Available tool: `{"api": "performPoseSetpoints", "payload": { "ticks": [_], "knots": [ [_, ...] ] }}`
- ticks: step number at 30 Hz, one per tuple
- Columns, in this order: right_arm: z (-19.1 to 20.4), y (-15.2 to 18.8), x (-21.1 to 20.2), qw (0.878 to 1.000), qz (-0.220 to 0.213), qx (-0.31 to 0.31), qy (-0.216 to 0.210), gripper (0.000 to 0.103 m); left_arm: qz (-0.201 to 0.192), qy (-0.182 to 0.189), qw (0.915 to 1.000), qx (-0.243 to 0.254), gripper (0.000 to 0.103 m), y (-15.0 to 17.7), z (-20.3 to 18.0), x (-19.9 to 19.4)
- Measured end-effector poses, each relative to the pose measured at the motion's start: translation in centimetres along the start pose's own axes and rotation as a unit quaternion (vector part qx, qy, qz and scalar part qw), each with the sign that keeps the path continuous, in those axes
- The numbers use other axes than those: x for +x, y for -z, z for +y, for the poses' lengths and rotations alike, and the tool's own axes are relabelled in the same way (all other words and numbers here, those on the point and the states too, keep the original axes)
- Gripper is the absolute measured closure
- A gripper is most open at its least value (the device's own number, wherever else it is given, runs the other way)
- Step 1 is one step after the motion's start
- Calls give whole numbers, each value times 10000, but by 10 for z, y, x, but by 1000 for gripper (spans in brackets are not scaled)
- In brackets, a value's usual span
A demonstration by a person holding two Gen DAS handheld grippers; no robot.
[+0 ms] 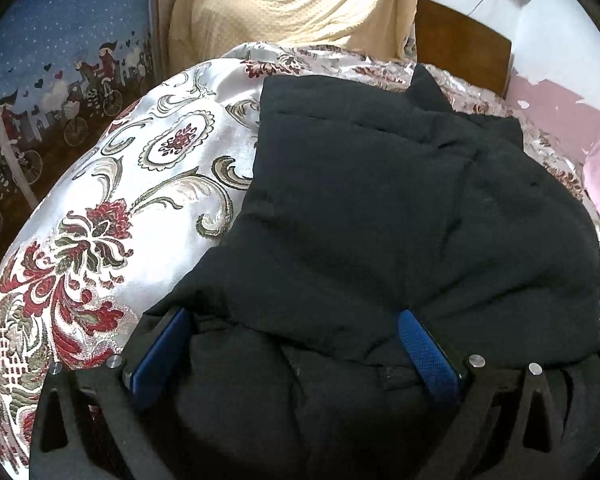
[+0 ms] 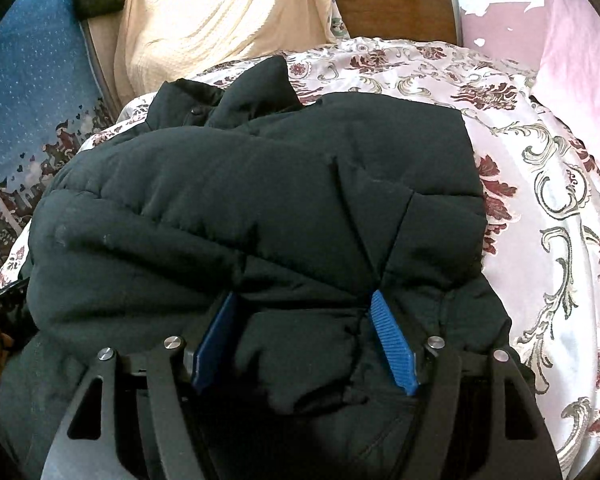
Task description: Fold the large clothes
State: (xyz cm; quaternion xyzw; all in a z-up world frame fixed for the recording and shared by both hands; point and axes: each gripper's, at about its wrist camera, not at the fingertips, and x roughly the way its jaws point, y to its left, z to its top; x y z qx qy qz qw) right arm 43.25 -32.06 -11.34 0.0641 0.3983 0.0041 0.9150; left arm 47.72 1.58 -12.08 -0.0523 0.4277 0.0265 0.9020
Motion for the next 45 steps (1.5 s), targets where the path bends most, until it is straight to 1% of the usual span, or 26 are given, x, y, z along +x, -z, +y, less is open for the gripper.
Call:
{"api": "performPoseSetpoints", "payload": {
  "ticks": [1, 3, 5, 6, 7, 8, 9, 11, 15, 20, 23, 25, 29, 32, 34, 37, 40, 45],
  "knots": [
    [1, 0, 0, 10000, -2, -21, 18, 37, 120, -48, 9999, 68, 0, -3, -2, -1],
    [1, -1, -2, 10000, -6, -45, 12, 34, 585, -35, 9980, 239, 0, -9, -3, -6],
    [0, -2, -3, 9999, 39, -27, -97, 27, 978, 52, 9950, 176, 0, -10, -2, -20],
    [0, -4, -5, 9999, 74, -12, -146, 23, 1057, 60, 9943, 129, 0, -8, -3, -26],
    [1, -4, -8, 9999, 105, -3, -113, 21, 1120, 80, 9936, 84, 0, -6, -4, -36],
    [3, -4, -12, 9999, 165, 10, -19, 15, 1135, 133, 9934, 63, 0, -3, -6, -48],
    [6, -3, -19, 9997, 251, 7, 79, 9, 1122, 197, 9935, 77, 0, 0, -8, -60],
    [12, 3, -33, 9993, 373, -7, 31, 3, 1073, 271, 9936, 210, 0, 8, -14, -87],
    [22, 20, -71, 9981, 540, -73, -280, 3, 909, 245, 9941, 536, 0, 18, -23, -131],
    [41, 28, -122, 9966, 503, -312, -573, 3, 562, 202, 9944, 866, 0, 19, -25, -182],
    [54, 25, -149, 9960, 445, -480, -604, 3, 356, 134, 9944, 985, 0, 14, -22, -208],
    [62, 20, -165, 9960, 391, -548, -583, 3, 271, 123, 9942, 1030, 0, 8, -21, -217],
    [74, -6, -191, 9972, 182, -483, -544, 3, 210, 26, 9942, 1052, 0, -9, -20, -225],
    [86, -31, -200, 9976, 108, -510, -458, 3, 113, 28, 9947, 1022, 0, -28, -20, -227],
    [93, -50, -205, 9970, 35, -634, -438, 3, 100, 48, 9947, 1024, 0, -38, -20, -224],
    [104, -75, -204, 9951, -29, -927, -344, 3, 126, 49, 9935, 1128, 0, -57, -23, -210],
    [112, -99, -194, 9932, -81, -1143, -199, 3, 138, 84, 9927, 1192, 0, -81, -27, -187],
    [110, -125, -159, 9905, -5, -1373, -48, 3, 167, 457, 9930, 1079, 0, -121, -40, -138]
  ]
}}
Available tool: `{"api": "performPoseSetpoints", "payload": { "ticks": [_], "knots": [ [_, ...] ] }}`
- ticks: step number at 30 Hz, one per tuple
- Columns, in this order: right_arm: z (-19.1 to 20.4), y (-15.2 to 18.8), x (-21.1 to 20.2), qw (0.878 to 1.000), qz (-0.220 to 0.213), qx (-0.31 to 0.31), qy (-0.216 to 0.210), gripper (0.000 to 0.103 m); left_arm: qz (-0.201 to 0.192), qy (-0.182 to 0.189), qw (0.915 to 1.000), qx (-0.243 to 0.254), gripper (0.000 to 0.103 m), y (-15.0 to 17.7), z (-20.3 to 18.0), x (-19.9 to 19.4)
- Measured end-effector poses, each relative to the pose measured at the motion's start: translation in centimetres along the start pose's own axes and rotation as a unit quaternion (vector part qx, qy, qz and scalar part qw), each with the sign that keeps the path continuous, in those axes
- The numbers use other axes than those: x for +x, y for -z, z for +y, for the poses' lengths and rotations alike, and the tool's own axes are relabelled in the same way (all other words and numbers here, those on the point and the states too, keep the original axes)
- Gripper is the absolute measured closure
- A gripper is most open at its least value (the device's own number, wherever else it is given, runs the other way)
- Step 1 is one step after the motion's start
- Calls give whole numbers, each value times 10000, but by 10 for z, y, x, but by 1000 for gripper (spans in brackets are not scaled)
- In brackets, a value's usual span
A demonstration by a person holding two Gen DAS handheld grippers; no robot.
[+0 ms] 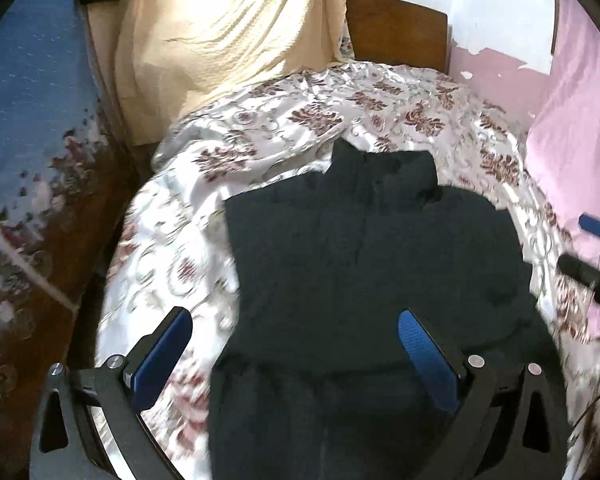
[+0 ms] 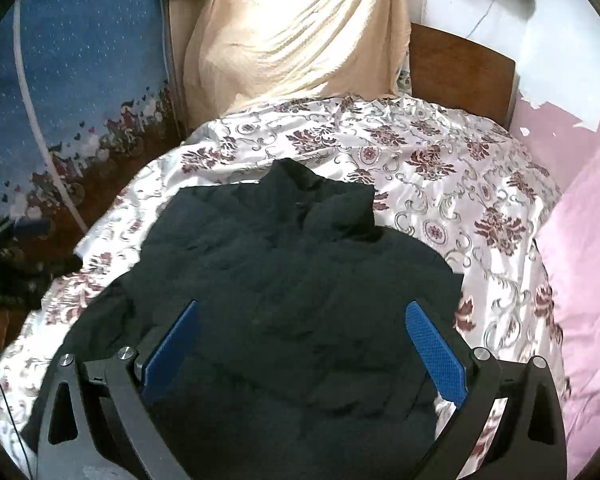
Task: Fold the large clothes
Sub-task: 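Grasp the jacket hem with the left tool while the right tool grasps it too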
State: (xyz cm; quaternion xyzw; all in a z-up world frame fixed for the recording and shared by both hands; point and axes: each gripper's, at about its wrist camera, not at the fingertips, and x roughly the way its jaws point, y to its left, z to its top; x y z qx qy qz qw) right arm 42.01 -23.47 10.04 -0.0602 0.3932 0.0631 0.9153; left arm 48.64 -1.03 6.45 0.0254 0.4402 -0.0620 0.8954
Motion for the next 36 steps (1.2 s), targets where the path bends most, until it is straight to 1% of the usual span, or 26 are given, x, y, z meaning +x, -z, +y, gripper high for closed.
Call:
{"api": "performPoseSetpoints", "payload": {
  "ticks": [5, 8, 9, 12, 14, 15, 17, 19, 22, 24, 25, 26, 27, 28, 29, 30, 31, 32, 33, 35, 36],
  "knots": [
    [-21, -19, 53, 9998, 138, -70, 81, 3, -118, 316, 9992, 191, 0, -42, -14, 46],
    [-40, -34, 90, 9997, 168, 162, 108, 3, -148, 578, 9980, 205, 0, -70, -18, 77],
    [-48, -42, 106, 9994, 167, 309, 69, 3, -194, 585, 9978, 227, 0, -81, -20, 89],
    [-62, -57, 146, 9976, 149, 673, 38, 3, -235, 385, 9987, 257, 0, -112, -23, 130],
    [-72, -67, 175, 9948, 153, 991, 161, 3, -228, 219, 9993, 191, 0, -129, -24, 155],
    [-79, -72, 191, 9923, 150, 1189, 308, 3, -246, 223, 9994, 130, 0, -136, -24, 166],
    [-85, -78, 213, 9893, 118, 1399, 394, 3, -243, 291, 9993, -30, 0, -151, -27, 191],
    [-90, -87, 237, 9863, 99, 1603, 379, 3, -219, 311, 9992, -73, 0, -162, -34, 210],
    [-90, -101, 268, 9827, 169, 1837, 182, 3, -166, 230, 9995, -101, 0, -168, -44, 235],
    [-87, -107, 289, 9795, 311, 1979, 227, 3, 33, 107, 9996, -268, 0, -169, -46, 254],
    [-85, -108, 301, 9789, 467, 1970, 270, 5, 85, 43, 9995, -310, 0, -169, -46, 260],
    [-81, -108, 310, 9791, 567, 1932, 295, 16, 91, -17, 9993, -371, 4, -169, -44, 265],
    [-79, -107, 315, 9797, 610, 1888, 305, 27, 70, -6, 9990, -435, 15, -169, -42, 268],
    [-77, -105, 319, 9798, 660, 1860, 339, 54, 72, 99, 9985, -542, 26, -169, -39, 270],
    [-77, -102, 322, 9791, 692, 1889, 290, 64, 69, 246, 9977, -630, 32, -169, -36, 272],
    [-77, -99, 323, 9786, 690, 1927, 211, 66, 88, 421, 9964, -736, 50, -168, -32, 273],
    [-80, -98, 319, 9789, 655, 1926, 197, 69, 142, 637, 9944, -833, 78, -167, -30, 274],
    [-81, -97, 315, 9795, 618, 1909, 181, 74, 177, 970, 9909, -914, 91, -165, -29, 274],
    [-79, -95, 309, 9805, 564, 1876, 133, 76, 126, 1134, 9889, -951, 93, -162, -30, 271],
    [-82, -94, 295, 9829, 461, 1783, 69, 84, -130, 1062, 9909, -817, 94, -153, -32, 254],
    [-80, -93, 283, 9850, 375, 1681, 49, 85, -225, 970, 9925, -709, 95, -148, -33, 243]
  ]
}}
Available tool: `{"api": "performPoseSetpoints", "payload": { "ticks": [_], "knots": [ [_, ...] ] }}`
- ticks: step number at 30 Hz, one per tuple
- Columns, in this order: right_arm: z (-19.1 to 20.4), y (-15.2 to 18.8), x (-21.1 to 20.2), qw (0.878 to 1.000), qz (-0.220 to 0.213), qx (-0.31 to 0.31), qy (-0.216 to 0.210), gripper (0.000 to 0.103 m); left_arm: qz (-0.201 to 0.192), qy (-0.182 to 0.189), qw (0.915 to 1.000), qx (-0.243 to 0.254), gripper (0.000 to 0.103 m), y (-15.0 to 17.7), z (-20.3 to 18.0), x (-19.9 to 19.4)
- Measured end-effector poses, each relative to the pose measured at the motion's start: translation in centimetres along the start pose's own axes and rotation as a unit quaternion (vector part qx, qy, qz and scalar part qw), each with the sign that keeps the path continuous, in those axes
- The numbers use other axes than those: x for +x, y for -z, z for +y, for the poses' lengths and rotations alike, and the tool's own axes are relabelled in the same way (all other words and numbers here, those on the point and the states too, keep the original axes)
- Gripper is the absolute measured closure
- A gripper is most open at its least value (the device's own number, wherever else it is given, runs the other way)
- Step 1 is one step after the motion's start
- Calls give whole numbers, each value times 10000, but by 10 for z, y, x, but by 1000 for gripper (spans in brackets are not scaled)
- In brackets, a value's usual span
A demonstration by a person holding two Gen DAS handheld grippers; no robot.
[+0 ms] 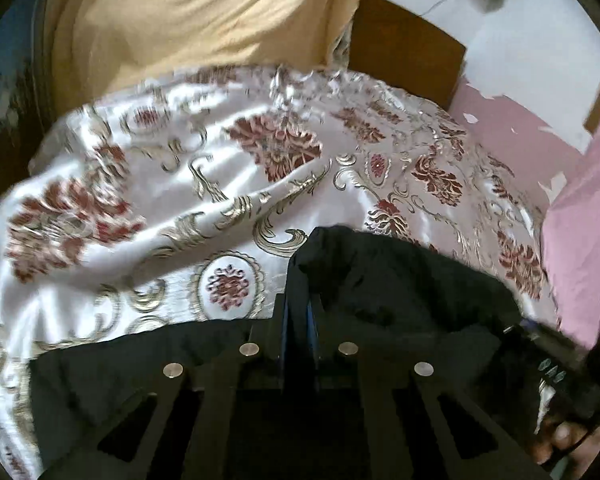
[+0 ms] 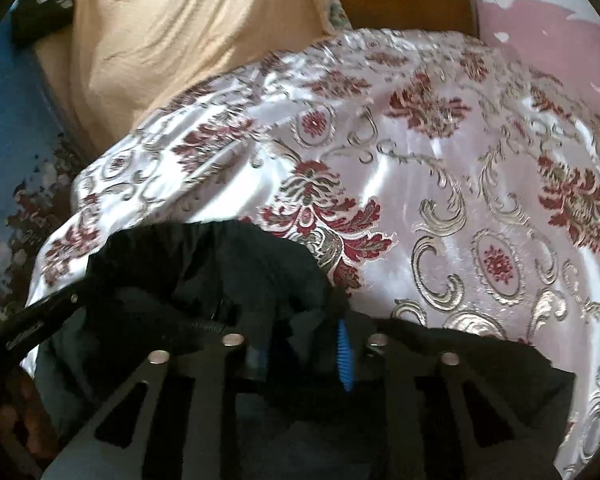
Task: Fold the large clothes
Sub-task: 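Grasp the jacket hem with the left tool while the right tool grasps it too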
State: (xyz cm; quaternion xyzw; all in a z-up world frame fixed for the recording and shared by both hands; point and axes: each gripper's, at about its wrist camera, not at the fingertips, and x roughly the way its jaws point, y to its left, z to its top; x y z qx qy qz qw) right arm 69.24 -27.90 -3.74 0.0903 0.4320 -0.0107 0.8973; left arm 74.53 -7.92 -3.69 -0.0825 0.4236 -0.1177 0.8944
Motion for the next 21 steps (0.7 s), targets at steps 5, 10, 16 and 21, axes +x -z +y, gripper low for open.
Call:
{"api": "performPoseSetpoints", "payload": {
  "ticks": [5, 10, 16, 21],
  "knots": [
    [1, 12, -59, 9978, -368, -547, -7, 88, -204, -42, 9998, -35, 96, 16, 6, -57],
    [4, 41, -131, 9896, -677, -1270, 17, 91, -301, -107, 9992, 259, 96, 48, 2, -118],
    [8, 98, -186, 9774, -998, -1848, 255, 96, -386, 124, 9989, 219, 97, 94, 6, -157],
    [-19, 144, -183, 9802, -1059, -1674, 53, 96, -327, 498, 9978, -277, 97, 133, 29, -139]
  ]
}}
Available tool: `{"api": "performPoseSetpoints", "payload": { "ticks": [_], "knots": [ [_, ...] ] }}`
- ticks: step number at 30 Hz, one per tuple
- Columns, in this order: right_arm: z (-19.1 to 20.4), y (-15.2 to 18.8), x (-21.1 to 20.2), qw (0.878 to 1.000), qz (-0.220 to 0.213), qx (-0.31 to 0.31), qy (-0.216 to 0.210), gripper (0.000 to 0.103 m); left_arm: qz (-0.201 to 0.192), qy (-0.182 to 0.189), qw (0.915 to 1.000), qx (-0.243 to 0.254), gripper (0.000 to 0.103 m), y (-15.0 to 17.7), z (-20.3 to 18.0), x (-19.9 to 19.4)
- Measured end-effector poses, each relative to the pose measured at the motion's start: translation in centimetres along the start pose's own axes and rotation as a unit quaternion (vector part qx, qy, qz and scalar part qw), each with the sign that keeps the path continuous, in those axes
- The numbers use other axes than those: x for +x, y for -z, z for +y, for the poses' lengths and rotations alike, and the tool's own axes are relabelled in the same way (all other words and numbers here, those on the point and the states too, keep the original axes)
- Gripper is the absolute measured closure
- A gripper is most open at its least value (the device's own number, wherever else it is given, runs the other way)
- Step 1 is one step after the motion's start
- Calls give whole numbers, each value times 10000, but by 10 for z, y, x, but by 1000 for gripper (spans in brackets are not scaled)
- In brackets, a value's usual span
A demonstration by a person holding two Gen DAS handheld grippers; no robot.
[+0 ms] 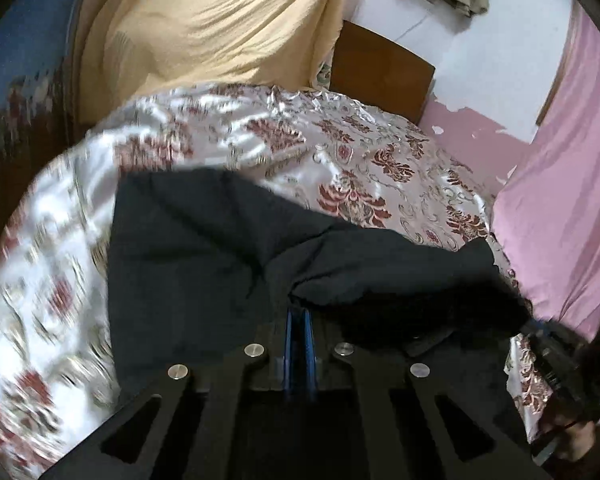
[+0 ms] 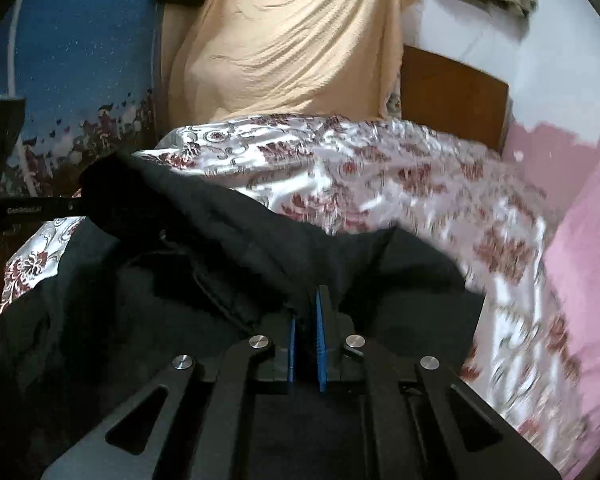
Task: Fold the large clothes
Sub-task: 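Grasp the jacket hem with the left tool while the right tool grasps it too, then lift the held hem with both tools and fold it toward the collar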
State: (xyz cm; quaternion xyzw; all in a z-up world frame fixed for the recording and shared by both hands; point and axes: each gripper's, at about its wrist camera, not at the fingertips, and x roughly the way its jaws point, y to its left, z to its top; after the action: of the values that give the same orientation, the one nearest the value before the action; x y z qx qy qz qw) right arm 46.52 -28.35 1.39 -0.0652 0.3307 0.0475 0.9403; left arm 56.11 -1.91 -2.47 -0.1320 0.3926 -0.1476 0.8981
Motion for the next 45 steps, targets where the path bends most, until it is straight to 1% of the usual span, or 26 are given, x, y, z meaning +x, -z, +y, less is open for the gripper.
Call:
{"api": "performPoseSetpoints", "payload": {
  "ticks": [2, 4, 8, 11, 13, 15, 16, 19, 21, 22, 24, 26, 29, 30, 31, 32, 33, 34, 35, 36, 37, 38, 39, 41, 43, 45],
  "knots": [
    [-3, 17, 11, 9999, 129, 82, 27, 96, 73, 5, 9999, -96, 97, 7, 5, 14],
    [-6, 28, 28, 9996, 227, -15, 143, 96, 94, -21, 9999, -109, 97, 9, 7, 27],
    [-7, 32, 55, 9990, 268, -142, 338, 96, 200, 21, 9997, -154, 97, 10, 13, 57],
    [-10, 42, 78, 9990, 334, 8, 280, 96, 166, 2, 9999, 37, 97, 18, 14, 76],
    [-12, 48, 87, 9993, 289, 159, 187, 96, 72, 41, 9999, 136, 96, 20, 13, 78],
    [-17, 50, 90, 9991, 293, 281, 78, 96, 36, 157, 9998, 81, 95, 18, 15, 75],
    [-16, 52, 92, 9990, 303, 315, 30, 96, 42, 163, 9998, 95, 92, 18, 15, 72],
    [-23, 50, 87, 9984, 275, 459, -172, 96, 245, 152, 9995, 142, 90, 13, 14, 64],
    [-23, 44, 78, 9989, 233, 358, -196, 96, 372, 156, 9990, 213, 90, 5, 12, 56],
    [-21, 41, 75, 9994, 221, 230, -167, 96, 363, 152, 9989, 261, 90, 2, 12, 49],
    [-17, 34, 74, 9996, 259, -6, -126, 96, 157, 190, 9987, 441, 90, -1, 12, 26],
    [-10, 32, 76, 9990, 332, -314, -23, 96, 33, 325, 9975, 630, 89, -5, 9, 8],
    [-6, 35, 77, 9982, 347, -481, 43, 96, -179, 556, 9956, 735, 88, -26, -4, -10],
    [-6, 37, 78, 9984, 334, -458, 52, 96, -231, 591, 9954, 715, 83, -34, -8, -10],
    [-6, 38, 77, 9985, 314, -432, 69, 96, -282, 576, 9954, 711, 73, -42, -15, -7],
    [-6, 40, 77, 9987, 294, -407, 95, 96, -310, 519, 9956, 717, 66, -50, -23, -1],
    [-5, 40, 77, 9987, 277, -395, 133, 96, -267, 453, 9959, 734, 57, -55, -31, 10],
    [-3, 40, 77, 9987, 274, -396, 189, 96, -147, 372, 9961, 781, 57, -58, -38, 25],
    [-2, 40, 77, 9985, 287, -394, 233, 96, 92, 258, 9962, 825, 57, -57, -43, 43],
    [-1, 39, 75, 9983, 330, -409, 268, 96, 305, 192, 9957, 852, 60, -55, -46, 57],
    [0, 38, 73, 9980, 371, -444, 265, 96, 540, 116, 9945, 892, 72, -51, -47, 72],
    [0, 36, 68, 9977, 416, -491, 216, 96, 746, 65, 9927, 947, 74, -45, -46, 85],
    [-3, 33, 61, 9977, 441, -502, 139, 94, 796, 22, 9918, 1003, 75, -39, -45, 91],
    [-11, 24, 42, 9984, 378, -413, 44, 94, 664, 31, 9915, 1120, 75, -31, -42, 92],
    [-23, 7, 24, 9998, 151, -79, 109, 94, 639, 75, 9913, 1145, 75, -29, -41, 89],
    [-32, -10, 21, 9986, -16, 526, -40, 93, 671, 73, 9901, 1234, 76, -28, -42, 86]
  ]
}}
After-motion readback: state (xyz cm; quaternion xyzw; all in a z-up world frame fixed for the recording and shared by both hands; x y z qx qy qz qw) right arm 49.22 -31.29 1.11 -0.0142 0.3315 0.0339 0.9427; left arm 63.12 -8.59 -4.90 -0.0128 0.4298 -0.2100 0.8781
